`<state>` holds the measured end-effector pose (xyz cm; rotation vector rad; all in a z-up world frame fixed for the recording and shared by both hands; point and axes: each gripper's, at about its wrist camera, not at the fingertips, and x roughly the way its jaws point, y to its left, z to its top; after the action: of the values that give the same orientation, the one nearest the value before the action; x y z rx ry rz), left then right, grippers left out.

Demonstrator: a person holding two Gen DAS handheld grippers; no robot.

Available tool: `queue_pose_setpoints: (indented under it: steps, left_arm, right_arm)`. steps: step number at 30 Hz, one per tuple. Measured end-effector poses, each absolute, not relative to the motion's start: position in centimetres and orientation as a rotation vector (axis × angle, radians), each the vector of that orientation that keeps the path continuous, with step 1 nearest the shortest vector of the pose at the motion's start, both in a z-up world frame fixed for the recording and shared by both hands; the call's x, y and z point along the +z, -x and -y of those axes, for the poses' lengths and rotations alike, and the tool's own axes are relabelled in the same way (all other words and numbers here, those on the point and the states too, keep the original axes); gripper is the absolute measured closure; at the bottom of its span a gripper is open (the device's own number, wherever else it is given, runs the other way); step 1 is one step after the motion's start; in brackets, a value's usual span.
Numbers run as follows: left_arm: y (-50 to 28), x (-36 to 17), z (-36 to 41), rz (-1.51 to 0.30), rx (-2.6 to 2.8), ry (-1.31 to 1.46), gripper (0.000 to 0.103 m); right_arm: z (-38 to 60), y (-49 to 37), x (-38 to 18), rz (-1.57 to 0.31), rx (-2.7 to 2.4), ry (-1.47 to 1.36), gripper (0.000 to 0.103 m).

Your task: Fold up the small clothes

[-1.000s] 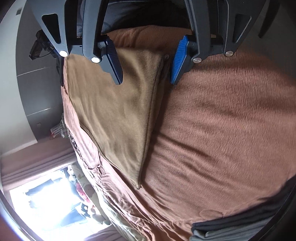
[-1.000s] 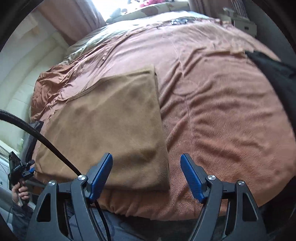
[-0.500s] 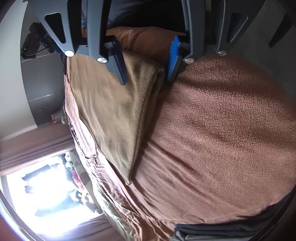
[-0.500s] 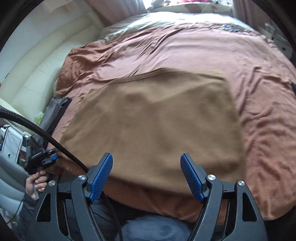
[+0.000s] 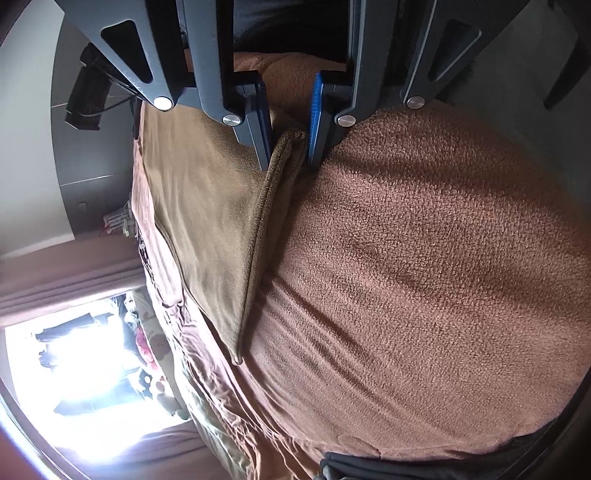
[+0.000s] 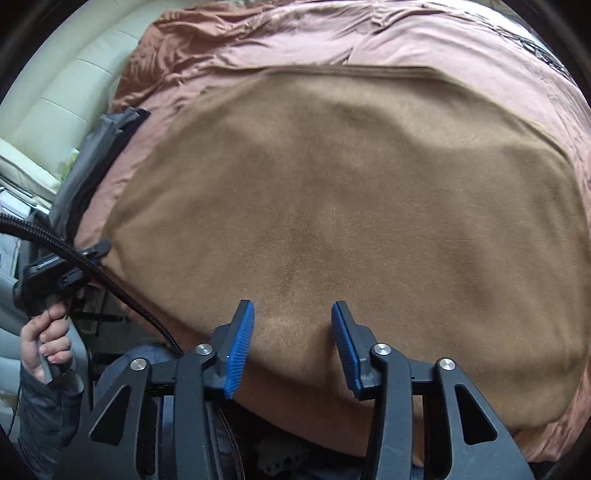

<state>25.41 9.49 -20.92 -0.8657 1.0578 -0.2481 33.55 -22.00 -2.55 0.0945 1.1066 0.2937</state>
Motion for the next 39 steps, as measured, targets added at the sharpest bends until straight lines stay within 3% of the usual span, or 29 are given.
queue_pose_setpoints:
  steps: [3, 10, 16, 33, 35, 39]
  left_arm:
    - [-25.0, -21.0, -9.5, -1.052, -0.23, 0.888, 0.082]
    - [-24.2, -20.8, -8.7, -1.044, -0.144, 0.916, 0.082]
    - [-23.9, -20.9, -8.8, -1.033, -0.13, 0.949, 0.082]
    - [-23.6, -20.7, -8.8, -1.055, -0.124, 0.956, 0.082]
    - [-23.8, -20.6, -8.7, -1.068, -0.114, 0.937, 0.092]
    - [-24.0, -20.4, -8.8, -1.066, -0.121, 0.93, 0.094]
  right_arm:
    - [21.9, -35.5, -3.3, -1.113, 0.256, -0.091, 0.078]
    - [21.5, -40.5, -3.4, -1.095, 0.197, -0.067, 0.083]
    - [21.0, -44.2, -3.9, -1.076, 0.155, -0.068, 0.094]
    - [20.9, -52.1, -3.0, -1.072, 0.115, -0.098, 0.095]
    - [21.0, -52.9, -3.0, -1.086, 0.115, -0.096, 0.095]
    - [21.3, -54.4, -3.2, -1.09, 0.1, -0.098, 0.095]
